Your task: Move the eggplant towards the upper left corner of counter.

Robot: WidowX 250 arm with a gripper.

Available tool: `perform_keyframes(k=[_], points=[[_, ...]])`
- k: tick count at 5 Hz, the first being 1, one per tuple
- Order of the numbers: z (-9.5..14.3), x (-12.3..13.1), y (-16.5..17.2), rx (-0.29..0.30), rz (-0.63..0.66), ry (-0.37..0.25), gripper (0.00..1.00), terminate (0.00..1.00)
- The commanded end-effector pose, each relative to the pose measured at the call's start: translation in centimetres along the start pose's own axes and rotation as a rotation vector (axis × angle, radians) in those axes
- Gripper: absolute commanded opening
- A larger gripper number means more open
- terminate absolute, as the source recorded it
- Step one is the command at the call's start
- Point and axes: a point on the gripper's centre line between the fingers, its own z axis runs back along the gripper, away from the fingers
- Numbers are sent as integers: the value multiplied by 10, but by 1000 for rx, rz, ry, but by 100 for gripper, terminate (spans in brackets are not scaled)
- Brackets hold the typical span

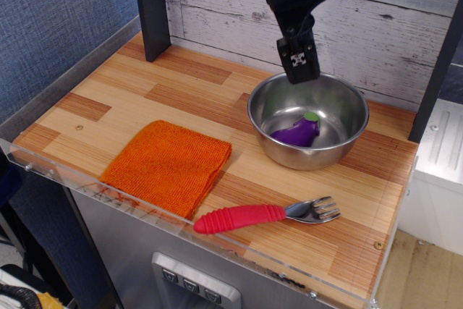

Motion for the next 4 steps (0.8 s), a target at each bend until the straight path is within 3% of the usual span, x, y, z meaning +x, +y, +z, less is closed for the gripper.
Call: perform_keyframes(k=[1,4], points=[[-27,-16,-3,6,-88,49,100,0],[-72,-24,-15,-65,-116,91,100,0]])
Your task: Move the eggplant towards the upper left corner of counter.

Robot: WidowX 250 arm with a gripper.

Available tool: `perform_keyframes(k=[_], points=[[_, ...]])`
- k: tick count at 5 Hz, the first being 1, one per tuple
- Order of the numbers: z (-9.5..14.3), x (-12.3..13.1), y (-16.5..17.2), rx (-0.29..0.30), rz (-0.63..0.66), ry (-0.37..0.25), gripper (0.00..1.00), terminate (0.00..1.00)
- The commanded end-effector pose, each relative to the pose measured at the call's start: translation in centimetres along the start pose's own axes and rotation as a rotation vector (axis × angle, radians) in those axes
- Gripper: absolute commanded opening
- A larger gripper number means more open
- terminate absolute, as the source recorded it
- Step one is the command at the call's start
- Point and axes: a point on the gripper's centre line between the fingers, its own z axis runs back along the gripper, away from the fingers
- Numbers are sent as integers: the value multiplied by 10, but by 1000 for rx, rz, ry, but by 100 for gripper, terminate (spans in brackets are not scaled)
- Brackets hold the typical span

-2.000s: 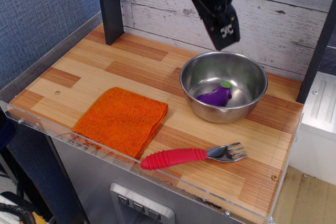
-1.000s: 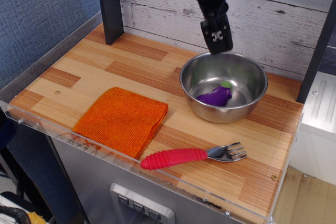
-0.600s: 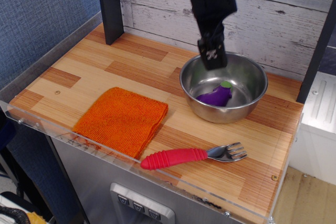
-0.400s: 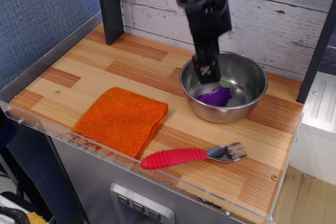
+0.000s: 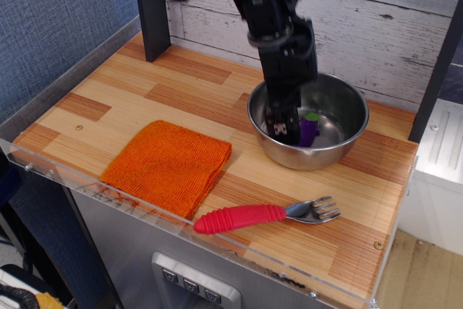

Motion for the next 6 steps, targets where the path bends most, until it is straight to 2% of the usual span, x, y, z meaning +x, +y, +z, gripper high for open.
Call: perform_keyframes(k=[1,2,3,6], points=[[-12,8,3,20,-32,5,100,0],[-20,7,2,9,-35,23,100,0],[-18,6,5,46,-21,8,0,0],[-2,3,9,100,14,-8,0,0]])
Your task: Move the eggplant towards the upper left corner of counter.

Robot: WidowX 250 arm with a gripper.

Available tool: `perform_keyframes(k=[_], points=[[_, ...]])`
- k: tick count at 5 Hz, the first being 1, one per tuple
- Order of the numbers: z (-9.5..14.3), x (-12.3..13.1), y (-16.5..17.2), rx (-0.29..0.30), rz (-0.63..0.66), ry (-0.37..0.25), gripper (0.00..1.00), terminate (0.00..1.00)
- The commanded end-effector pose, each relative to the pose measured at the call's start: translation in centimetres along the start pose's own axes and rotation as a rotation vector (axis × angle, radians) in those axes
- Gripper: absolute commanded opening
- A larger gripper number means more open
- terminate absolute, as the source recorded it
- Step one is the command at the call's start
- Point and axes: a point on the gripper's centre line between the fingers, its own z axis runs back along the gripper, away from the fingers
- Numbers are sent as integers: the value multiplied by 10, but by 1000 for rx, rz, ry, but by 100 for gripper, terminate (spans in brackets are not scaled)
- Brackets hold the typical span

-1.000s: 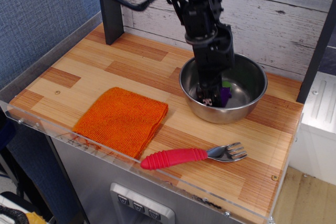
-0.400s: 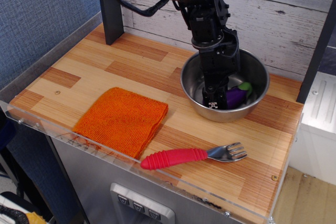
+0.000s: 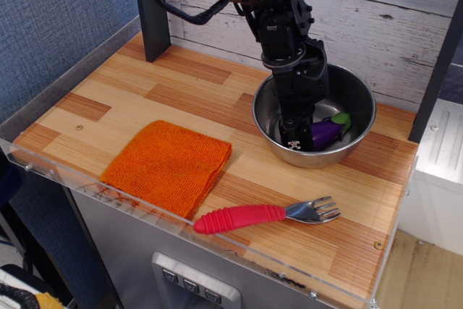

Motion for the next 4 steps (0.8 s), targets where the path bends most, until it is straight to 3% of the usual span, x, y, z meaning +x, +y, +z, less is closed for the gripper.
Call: perform_keyframes(k=[1,2,3,4], points=[[52,1,17,136,18,-72,0,0],[101,6,34,237,47,-140,0,0],[130,10,38,290,70,-153,0,0],[150,10,38,313,89,-206,0,0]])
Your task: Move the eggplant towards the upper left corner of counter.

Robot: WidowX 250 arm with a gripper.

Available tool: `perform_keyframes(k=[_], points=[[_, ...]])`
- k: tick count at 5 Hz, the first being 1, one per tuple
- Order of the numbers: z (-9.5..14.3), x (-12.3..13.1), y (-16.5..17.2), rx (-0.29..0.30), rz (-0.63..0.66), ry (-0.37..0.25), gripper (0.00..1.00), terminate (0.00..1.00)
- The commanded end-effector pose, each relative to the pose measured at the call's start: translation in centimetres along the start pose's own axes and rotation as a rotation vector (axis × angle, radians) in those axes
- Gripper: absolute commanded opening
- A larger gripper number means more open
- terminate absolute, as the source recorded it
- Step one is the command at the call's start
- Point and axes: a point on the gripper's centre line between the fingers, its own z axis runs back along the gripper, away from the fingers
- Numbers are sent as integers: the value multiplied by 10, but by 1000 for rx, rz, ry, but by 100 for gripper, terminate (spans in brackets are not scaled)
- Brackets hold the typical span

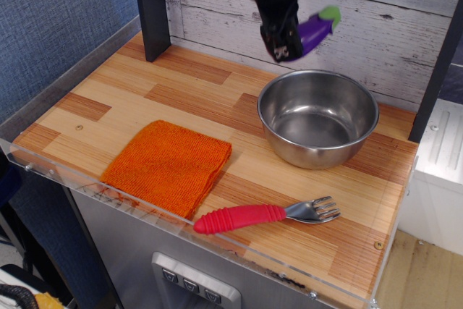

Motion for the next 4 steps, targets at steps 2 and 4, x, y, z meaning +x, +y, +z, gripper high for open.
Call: perform_keyframes(k=[2,4], points=[[66,-7,32,171,81,-59,0,0],[54,-66,54,173,226,48,0,0]])
